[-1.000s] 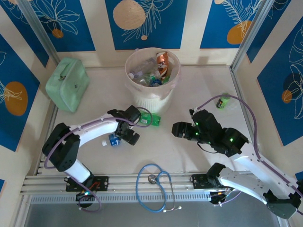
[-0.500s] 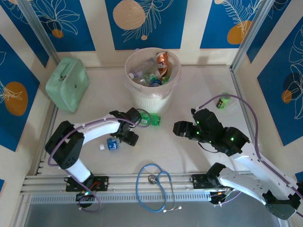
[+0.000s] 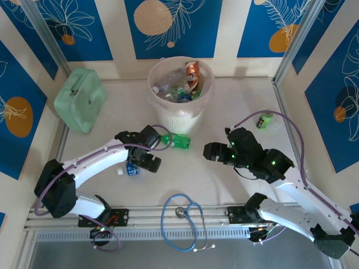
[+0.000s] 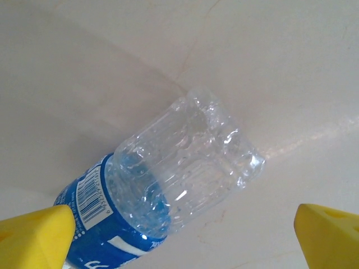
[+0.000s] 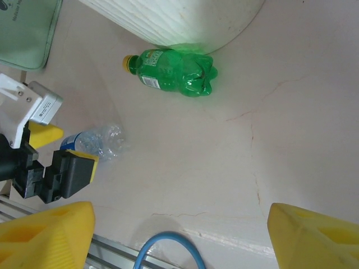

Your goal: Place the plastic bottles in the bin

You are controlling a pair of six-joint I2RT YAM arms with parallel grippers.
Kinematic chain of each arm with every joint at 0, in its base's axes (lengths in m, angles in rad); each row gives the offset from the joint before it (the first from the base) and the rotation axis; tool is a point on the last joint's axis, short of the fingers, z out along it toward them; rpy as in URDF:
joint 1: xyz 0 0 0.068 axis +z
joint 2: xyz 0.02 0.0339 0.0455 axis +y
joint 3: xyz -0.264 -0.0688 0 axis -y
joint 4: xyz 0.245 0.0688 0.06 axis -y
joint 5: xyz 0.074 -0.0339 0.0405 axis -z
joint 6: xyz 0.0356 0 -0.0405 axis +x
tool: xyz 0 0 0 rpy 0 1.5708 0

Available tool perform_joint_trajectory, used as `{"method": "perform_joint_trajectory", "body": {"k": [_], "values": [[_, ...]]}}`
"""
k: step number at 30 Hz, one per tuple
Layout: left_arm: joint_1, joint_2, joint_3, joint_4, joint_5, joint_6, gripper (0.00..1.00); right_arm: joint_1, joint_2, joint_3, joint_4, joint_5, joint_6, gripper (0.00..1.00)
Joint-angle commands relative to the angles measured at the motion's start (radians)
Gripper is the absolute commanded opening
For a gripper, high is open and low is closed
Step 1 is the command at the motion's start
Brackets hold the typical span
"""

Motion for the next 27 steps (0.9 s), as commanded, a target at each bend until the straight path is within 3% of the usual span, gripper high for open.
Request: {"method": "perform_joint_trajectory", "body": {"k": [1, 9, 18, 24, 27], "values": [[-0.017, -0.003, -0.028, -0.061, -0.011, -0.034, 1.00, 0.010, -0.003, 0.025, 0.000, -0.016, -0.002, 0.82], [-0.029, 0.070, -0.021, -0.098, -0.119, -0.065, 1.00, 0.013, -0.014, 0.016, -0.002, -0.009, 0.001, 0.82], [-0.062, 0.138, -0.029, -0.068, -0.154, -0.057, 1.00, 0.012, -0.030, 0.005, -0.004, -0.003, 0.006, 0.83], [-0.007, 0.216, -0.017, -0.003, -0.111, -0.079, 0.99, 0.012, -0.038, 0.015, -0.019, 0.004, 0.003, 0.83], [0.023, 0.211, -0.025, 0.023, -0.076, -0.089, 0.94, 0.010, -0.050, 0.017, -0.029, 0.013, 0.004, 0.83]]}}
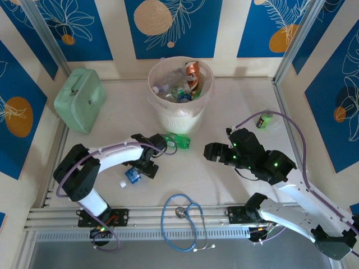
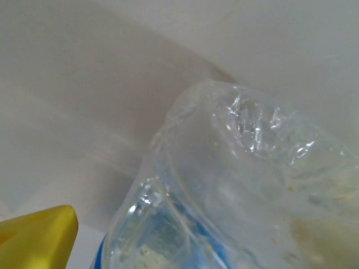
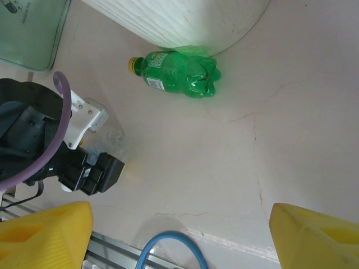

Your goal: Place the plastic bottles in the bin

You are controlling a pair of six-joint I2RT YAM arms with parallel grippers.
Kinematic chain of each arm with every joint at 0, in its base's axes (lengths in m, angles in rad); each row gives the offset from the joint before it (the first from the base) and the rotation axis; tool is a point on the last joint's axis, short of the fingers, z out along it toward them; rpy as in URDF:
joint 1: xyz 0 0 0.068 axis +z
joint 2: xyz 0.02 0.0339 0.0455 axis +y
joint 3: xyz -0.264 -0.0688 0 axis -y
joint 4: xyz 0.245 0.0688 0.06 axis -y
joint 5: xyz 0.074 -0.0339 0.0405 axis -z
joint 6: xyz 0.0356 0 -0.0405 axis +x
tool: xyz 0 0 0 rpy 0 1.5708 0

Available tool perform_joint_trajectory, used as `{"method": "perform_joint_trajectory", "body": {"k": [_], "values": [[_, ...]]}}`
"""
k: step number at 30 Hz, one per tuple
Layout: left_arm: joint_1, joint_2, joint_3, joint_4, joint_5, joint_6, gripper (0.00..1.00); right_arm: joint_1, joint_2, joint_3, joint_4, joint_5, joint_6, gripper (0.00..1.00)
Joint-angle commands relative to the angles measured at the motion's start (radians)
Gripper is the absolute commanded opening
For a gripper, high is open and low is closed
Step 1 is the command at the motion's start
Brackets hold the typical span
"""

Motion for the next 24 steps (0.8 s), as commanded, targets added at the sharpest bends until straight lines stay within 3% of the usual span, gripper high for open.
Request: {"method": "perform_joint_trajectory", "body": {"k": [1, 6, 18, 20, 24], "values": [[0.041, -0.015, -0.004, 0.034, 0.046, -0.028, 0.92, 0.003, -0.026, 0.015, -0.027, 0.010, 0.004, 0.82], [0.078, -0.057, -0.020, 0.041, 0.078, -0.044, 0.78, -0.003, -0.027, 0.007, -0.017, 0.006, 0.003, 0.77], [0.087, -0.157, 0.003, -0.002, 0.064, -0.041, 0.68, 0.000, 0.012, -0.030, 0.042, -0.044, -0.022, 0.77], [0.098, -0.157, -0.008, 0.008, 0.068, -0.039, 0.69, 0.014, 0.029, -0.026, 0.052, -0.037, -0.024, 0.77], [0.111, -0.124, -0.042, 0.028, 0.075, -0.041, 0.83, 0.033, 0.040, -0.009, 0.058, -0.019, -0.028, 0.77]]}}
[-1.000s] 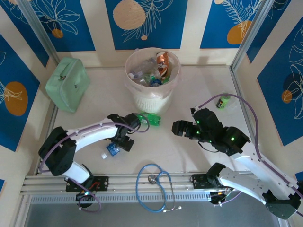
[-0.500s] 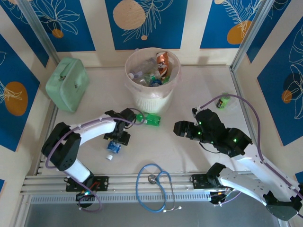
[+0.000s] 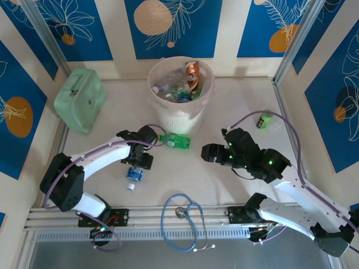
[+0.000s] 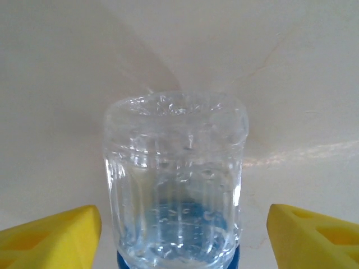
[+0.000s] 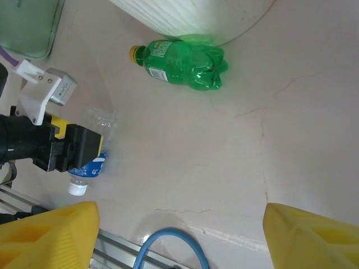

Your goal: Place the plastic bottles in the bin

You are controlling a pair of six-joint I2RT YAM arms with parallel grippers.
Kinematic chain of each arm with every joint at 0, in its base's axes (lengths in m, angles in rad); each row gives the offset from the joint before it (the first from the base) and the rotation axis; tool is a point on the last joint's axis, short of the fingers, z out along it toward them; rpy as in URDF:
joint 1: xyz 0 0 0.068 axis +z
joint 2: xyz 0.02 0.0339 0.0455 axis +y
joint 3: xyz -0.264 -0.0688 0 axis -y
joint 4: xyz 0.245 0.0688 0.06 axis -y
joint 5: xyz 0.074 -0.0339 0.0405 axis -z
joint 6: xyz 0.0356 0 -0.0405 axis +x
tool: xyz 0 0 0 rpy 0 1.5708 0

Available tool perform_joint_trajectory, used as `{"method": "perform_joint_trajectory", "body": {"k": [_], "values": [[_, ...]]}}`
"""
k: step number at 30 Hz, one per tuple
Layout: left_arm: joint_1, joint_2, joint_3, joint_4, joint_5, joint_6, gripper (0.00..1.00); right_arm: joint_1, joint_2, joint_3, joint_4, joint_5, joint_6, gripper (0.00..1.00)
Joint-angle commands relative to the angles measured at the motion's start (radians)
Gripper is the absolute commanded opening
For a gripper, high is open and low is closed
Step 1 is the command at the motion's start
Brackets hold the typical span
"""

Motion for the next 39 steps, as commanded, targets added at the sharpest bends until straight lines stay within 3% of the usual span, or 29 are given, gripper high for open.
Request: {"method": "perform_joint_trajectory", "body": {"k": [1, 4, 15, 22, 30, 39], "values": [[0.015, 0.027, -0.034, -0.001, 0.007, -0.010, 0.84, 0.012, -0.002, 0.012, 0.017, 0.003, -0.021, 0.77], [0.021, 0.040, -0.048, 0.019, 0.009, -0.020, 0.84, 0.012, -0.001, 0.019, 0.011, 0.004, -0.023, 0.78], [0.058, 0.021, -0.057, 0.047, 0.052, -0.037, 0.55, 0.034, 0.008, -0.004, 0.024, 0.011, -0.006, 0.77], [0.058, -0.115, 0.057, -0.107, 0.050, -0.032, 0.51, 0.035, 0.011, 0.018, 0.019, 0.022, -0.018, 0.77], [0.057, -0.256, 0.495, -0.246, 0.119, 0.024, 0.53, 0.040, 0.018, 0.018, 0.056, 0.027, -0.025, 0.77], [0.049, -0.021, 1.093, -0.135, 0.224, 0.097, 0.55, 0.059, 0.035, 0.035, 0.071, 0.037, -0.026, 0.77]]}}
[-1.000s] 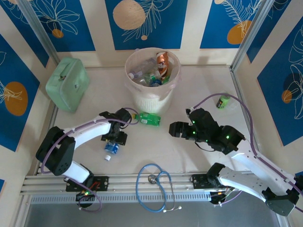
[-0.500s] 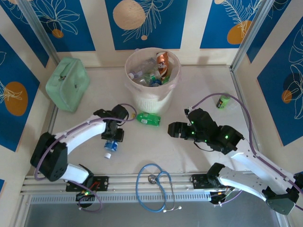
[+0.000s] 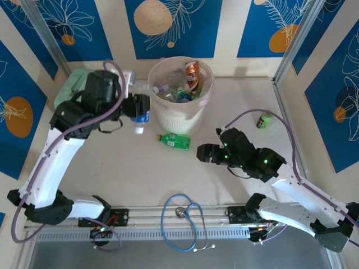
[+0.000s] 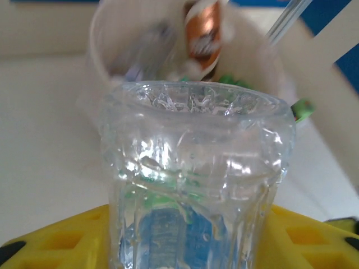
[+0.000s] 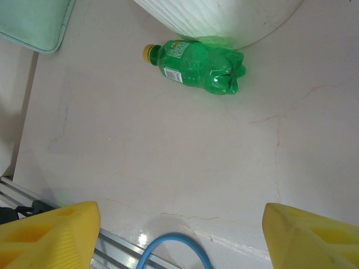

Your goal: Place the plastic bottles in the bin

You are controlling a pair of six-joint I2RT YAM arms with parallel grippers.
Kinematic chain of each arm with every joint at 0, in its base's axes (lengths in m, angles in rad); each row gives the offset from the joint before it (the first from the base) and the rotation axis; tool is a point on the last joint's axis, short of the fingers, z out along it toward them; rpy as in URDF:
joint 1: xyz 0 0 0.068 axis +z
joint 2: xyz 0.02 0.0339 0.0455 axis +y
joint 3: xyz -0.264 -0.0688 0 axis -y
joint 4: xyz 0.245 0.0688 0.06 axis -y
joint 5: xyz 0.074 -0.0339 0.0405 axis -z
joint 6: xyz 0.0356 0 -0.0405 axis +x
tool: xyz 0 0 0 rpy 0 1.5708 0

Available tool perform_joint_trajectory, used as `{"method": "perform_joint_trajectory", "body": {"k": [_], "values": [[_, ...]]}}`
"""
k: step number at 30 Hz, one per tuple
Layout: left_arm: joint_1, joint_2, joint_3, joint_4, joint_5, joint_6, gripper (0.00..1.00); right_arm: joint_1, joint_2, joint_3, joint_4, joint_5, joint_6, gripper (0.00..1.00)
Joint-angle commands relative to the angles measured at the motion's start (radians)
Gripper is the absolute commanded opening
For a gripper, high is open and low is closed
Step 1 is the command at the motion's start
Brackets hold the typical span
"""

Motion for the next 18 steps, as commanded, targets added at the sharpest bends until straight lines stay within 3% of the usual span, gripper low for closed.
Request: {"method": "perform_joint_trajectory", "body": {"k": [1, 10, 18], "values": [[-0.001, 0.134, 0.150, 0.060, 0.056, 0.044, 0.55, 0.014, 0.001, 0.038, 0.014, 0.022, -0.011, 0.77], [0.001, 0.511, 0.556, 0.130, 0.051, 0.050, 0.54, 0.067, -0.002, 0.045, -0.009, 0.067, 0.008, 0.77], [-0.001, 0.584, 0.499, 0.236, 0.000, 0.068, 0.55, 0.083, -0.035, 0.024, -0.034, 0.089, 0.024, 0.77]]}}
